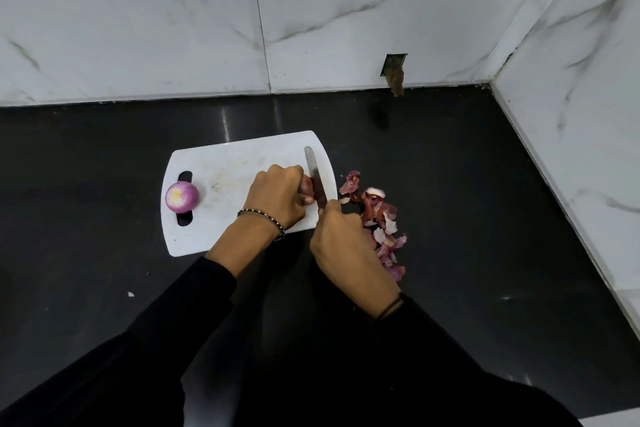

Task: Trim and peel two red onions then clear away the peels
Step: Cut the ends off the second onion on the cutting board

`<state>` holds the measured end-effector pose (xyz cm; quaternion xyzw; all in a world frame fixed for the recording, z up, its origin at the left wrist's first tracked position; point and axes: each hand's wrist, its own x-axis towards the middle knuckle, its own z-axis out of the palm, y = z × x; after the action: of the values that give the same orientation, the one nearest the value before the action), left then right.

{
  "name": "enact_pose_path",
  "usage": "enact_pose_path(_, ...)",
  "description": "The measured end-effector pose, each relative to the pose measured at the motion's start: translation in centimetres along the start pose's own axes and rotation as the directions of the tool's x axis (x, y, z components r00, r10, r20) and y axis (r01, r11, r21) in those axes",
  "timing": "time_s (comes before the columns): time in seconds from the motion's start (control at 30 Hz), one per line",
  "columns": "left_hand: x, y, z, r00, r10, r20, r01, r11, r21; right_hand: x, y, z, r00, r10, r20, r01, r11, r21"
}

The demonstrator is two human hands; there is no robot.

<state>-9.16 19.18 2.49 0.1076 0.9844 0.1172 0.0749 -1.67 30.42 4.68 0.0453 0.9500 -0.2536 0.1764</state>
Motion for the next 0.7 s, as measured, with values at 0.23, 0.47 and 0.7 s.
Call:
enact_pose_path(0.23, 0.5, 0.3, -0.2, 0.999, -0.022, 0.03, 0.022, 1.0, 0.004, -0.1, 0.3, -0.2, 0.999, -0.046, -0.017, 0.045, 0.999, -0.009)
enact_pose_path(0.47, 0.8, -0.2, -0.2, 1.0, 0.009, 0.024, -0.01, 0.999, 0.047, 1.2, 0.7, 1.1, 0.999, -0.03, 0.018, 0.029, 1.0, 0.011)
enact_pose_path(0.7, 0.8, -0.5, -0.3, 1.0, -0.001, -0.004, 0.001, 1.0, -0.015, 1.2, 0.0, 2.8, 0.997, 0.061, -0.039, -0.058, 0.997, 0.057)
